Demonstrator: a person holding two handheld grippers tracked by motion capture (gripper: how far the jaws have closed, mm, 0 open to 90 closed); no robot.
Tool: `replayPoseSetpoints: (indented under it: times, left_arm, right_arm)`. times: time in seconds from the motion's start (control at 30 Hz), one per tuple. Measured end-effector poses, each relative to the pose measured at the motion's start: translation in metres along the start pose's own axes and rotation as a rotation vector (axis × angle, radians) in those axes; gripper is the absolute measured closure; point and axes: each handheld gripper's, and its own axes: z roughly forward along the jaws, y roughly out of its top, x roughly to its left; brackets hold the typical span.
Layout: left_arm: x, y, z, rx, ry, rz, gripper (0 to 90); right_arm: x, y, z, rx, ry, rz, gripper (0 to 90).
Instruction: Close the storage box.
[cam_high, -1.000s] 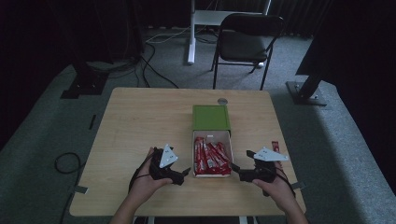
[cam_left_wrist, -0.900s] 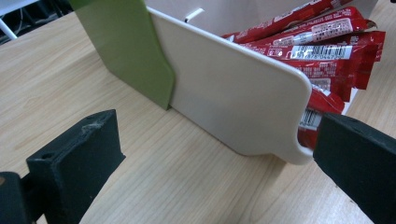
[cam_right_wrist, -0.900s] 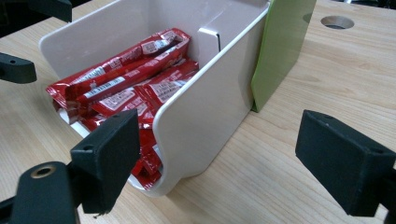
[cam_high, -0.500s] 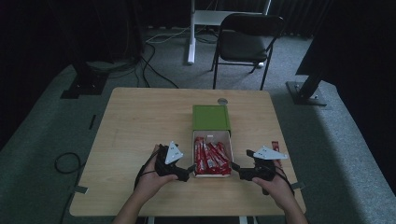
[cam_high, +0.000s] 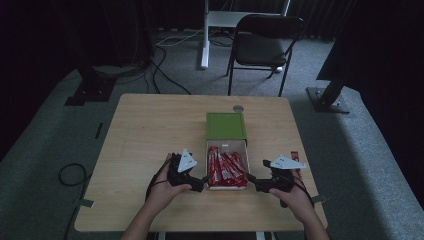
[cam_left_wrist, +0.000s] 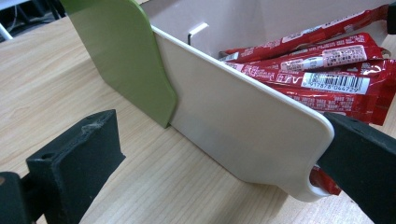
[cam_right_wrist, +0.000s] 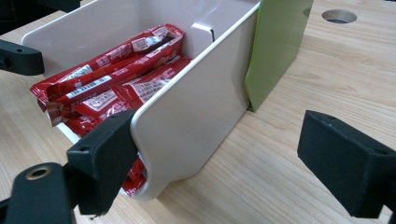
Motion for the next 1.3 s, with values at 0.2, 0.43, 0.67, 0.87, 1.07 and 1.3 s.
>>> replayPoseSetpoints:
  times: [0.2, 0.43, 0.67, 0.87, 1.07, 1.3]
  left_arm:
    - [0.003, 0.001, 0.002, -0.003, 0.009, -0.006, 1.7]
    - [0.009, 0.002, 0.005, 0.000, 0.016, -0.013, 1.8]
    - [0.013, 0.004, 0.009, 0.003, 0.018, -0.021, 1.7]
    - [0.017, 0.005, 0.011, 0.004, 0.016, -0.031, 1.8]
    - [0.019, 0.007, 0.014, 0.010, 0.012, -0.037, 1.7]
    - [0.024, 0.010, 0.019, 0.018, 0.016, -0.035, 1.7]
  right_arm:
    - [-0.001, 0.001, 0.002, -0.001, -0.012, -0.002, 11.7]
    - [-0.002, 0.002, 0.005, -0.009, -0.012, 0.009, 11.7]
    - [-0.004, 0.005, 0.008, -0.010, -0.020, 0.007, 11.7]
    - [-0.005, 0.006, 0.011, -0.010, -0.026, 0.012, 11.8]
    - [-0.008, 0.008, 0.013, -0.010, -0.031, 0.014, 11.7]
    - [-0.012, 0.011, 0.016, -0.009, -0.040, 0.018, 11.7]
